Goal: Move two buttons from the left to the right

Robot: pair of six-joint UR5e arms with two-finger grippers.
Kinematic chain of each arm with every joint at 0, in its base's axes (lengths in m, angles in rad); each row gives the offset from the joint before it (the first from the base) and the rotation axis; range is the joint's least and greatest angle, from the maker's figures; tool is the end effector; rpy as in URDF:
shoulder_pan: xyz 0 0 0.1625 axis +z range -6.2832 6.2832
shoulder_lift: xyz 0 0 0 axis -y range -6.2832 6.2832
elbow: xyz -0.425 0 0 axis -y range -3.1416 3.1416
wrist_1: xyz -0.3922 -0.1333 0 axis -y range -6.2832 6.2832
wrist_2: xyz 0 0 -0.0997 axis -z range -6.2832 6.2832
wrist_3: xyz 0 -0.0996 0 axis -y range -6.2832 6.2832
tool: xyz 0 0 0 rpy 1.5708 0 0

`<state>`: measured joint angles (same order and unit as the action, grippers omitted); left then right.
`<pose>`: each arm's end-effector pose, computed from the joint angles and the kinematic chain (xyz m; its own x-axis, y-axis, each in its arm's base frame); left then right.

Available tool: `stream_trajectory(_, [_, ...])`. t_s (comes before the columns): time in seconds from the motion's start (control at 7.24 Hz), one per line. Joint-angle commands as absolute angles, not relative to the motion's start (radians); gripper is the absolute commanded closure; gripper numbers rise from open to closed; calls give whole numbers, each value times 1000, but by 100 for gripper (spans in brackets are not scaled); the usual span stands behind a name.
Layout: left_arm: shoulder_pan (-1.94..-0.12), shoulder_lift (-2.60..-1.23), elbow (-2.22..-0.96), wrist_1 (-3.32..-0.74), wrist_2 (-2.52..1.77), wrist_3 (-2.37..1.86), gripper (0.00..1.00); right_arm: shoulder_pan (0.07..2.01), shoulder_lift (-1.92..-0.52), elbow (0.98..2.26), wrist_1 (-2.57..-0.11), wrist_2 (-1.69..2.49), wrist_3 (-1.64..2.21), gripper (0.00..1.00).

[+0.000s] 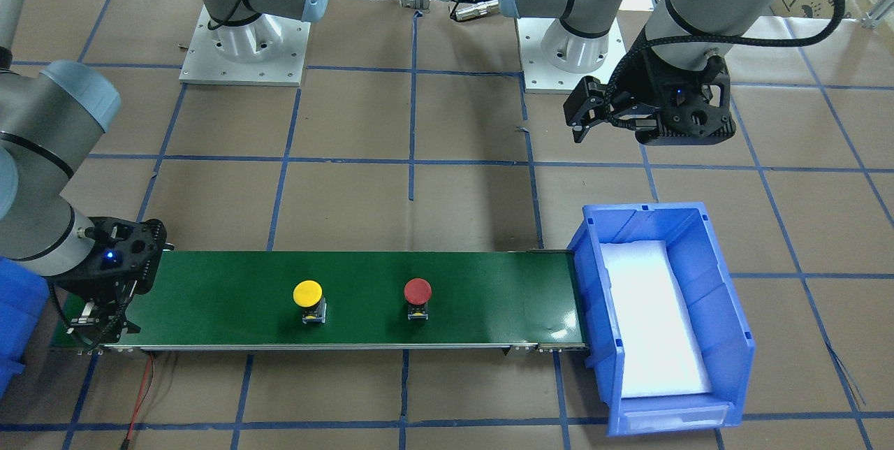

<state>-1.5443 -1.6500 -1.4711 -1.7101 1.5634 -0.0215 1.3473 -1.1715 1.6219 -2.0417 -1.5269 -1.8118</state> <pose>-0.1204 -0.5163 0.4835 -0.9988 -0.0487 0.0048 -0.0478 0.9918 0.1187 -0.0032 -0.6351 0.2859 0.0174 -0.9994 0.0304 -0.9991 -0.0185 -0.0377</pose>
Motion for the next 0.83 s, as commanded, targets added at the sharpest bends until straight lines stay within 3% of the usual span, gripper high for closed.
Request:
stream_trajectory(0.0, [-1545, -1651, -1471, -1709, 1563, -21, 0, 1348, -1170, 1626, -2040, -1522, -1810, 0])
stream_trajectory(0.69, [-1545, -1652, -1473, -1709, 1563, -21, 0, 1350, -1170, 1628, -2042, -1526, -1824, 0])
